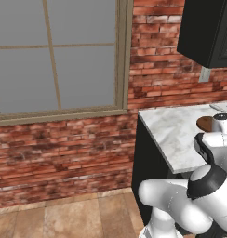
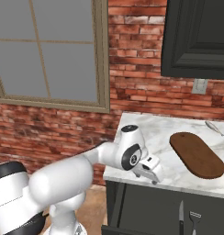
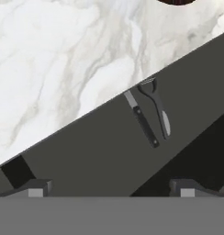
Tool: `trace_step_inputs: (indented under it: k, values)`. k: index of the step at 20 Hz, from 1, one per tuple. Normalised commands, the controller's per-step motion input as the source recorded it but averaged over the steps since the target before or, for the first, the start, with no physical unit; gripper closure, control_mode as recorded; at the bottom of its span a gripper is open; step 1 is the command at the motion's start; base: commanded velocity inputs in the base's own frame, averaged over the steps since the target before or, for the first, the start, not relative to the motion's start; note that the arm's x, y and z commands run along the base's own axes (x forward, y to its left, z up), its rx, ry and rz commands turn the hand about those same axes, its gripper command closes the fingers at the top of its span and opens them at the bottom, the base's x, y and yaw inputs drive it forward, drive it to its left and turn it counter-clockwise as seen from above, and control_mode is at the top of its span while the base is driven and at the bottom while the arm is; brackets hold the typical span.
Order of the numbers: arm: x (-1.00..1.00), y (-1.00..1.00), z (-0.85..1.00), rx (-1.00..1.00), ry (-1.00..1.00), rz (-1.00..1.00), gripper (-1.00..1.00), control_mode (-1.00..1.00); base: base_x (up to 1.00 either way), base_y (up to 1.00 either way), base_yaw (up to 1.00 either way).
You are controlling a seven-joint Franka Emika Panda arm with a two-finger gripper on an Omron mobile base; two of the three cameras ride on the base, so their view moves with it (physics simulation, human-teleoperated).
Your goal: Open the drawer on the right and place the cutting tools on the cutting board.
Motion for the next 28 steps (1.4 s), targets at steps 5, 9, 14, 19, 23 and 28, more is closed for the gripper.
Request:
trace_step_inputs:
  k: [5, 9, 14, 19, 23, 28]
  values:
    - [0.00, -0.03, 0.00, 0.00, 0.00, 0.19, -1.00, -1.00, 0.00, 0.00, 0.00]
    - [0.00, -0.01, 0.00, 0.00, 0.00, 0.18, -1.00, -1.00, 0.00, 0.00, 0.00]
    - [0.00, -0.11, 0.00, 0.03, 0.00, 0.18, -1.00, -1.00, 0.00, 0.00, 0.00]
    - [-0.02, -0.20, 0.00, 0.10, 0.00, 0.14, -1.00, -1.00, 0.00, 0.00, 0.00]
    - [-0.06, -0.19, 0.00, 0.16, 0.02, 0.04, -1.00, -1.00, 0.00, 0.00, 0.00]
    - [-0.03, -0.03, -0.03, 0.06, 0.05, 0.00, -1.00, -1.00, 0.00, 0.00, 0.00]
